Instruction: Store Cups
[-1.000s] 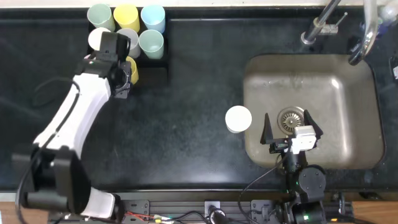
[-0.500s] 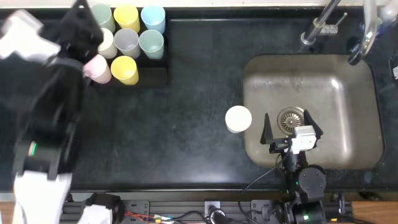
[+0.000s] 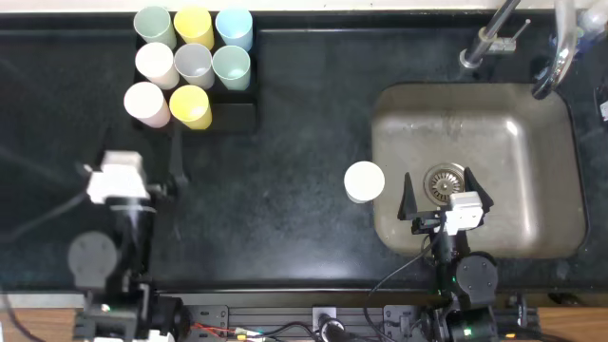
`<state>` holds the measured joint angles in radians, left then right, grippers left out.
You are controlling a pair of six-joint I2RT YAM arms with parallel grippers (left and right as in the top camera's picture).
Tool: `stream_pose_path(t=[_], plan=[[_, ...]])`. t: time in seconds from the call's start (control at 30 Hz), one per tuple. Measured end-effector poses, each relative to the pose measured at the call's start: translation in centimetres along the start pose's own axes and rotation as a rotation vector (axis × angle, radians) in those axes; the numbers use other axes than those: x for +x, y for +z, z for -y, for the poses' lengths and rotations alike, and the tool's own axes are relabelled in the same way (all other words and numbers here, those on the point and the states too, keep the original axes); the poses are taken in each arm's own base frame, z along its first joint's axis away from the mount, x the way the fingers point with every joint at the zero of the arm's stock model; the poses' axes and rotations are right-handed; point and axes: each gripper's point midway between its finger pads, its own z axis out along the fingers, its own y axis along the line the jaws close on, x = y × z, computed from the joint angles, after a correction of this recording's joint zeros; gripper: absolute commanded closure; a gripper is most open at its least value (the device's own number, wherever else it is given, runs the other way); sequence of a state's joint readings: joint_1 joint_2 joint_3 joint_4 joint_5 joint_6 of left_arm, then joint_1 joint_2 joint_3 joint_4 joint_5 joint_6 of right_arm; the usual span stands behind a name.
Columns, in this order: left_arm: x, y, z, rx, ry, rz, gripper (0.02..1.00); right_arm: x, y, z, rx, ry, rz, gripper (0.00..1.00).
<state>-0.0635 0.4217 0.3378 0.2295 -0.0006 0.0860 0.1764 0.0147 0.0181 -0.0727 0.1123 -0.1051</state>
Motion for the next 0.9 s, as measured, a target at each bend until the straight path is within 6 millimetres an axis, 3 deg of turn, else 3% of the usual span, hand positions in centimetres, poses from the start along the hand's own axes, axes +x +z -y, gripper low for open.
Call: stream_pose_path(t=[0.27, 0.4, 0.53, 0.77, 0.9], plan=[[5.5, -3.0, 0.6, 0.006, -0.006, 0.030, 0.018, 0.0, 0.0, 0.0, 0.000, 0.000, 0.000, 0.003], [9.3, -3.6, 0.6, 0.000, -0.020, -0.055, 0.018, 0.0, 0.0, 0.0, 0.000, 0.000, 0.000, 0.005], [9.9, -3.8, 0.6, -0.002, -0.026, -0.080, 0.018, 0.0, 0.0, 0.0, 0.000, 0.000, 0.000, 0.003], [13.6, -4.5, 0.9, 0.008, -0.027, -0.230, 0.018, 0.0, 0.0, 0.0, 0.000, 0.000, 0.000, 0.005], [13.6, -4.5, 0.9, 0.008, -0.027, -0.232, 0.018, 0.0, 0.0, 0.0, 0.000, 0.000, 0.001, 0.005]])
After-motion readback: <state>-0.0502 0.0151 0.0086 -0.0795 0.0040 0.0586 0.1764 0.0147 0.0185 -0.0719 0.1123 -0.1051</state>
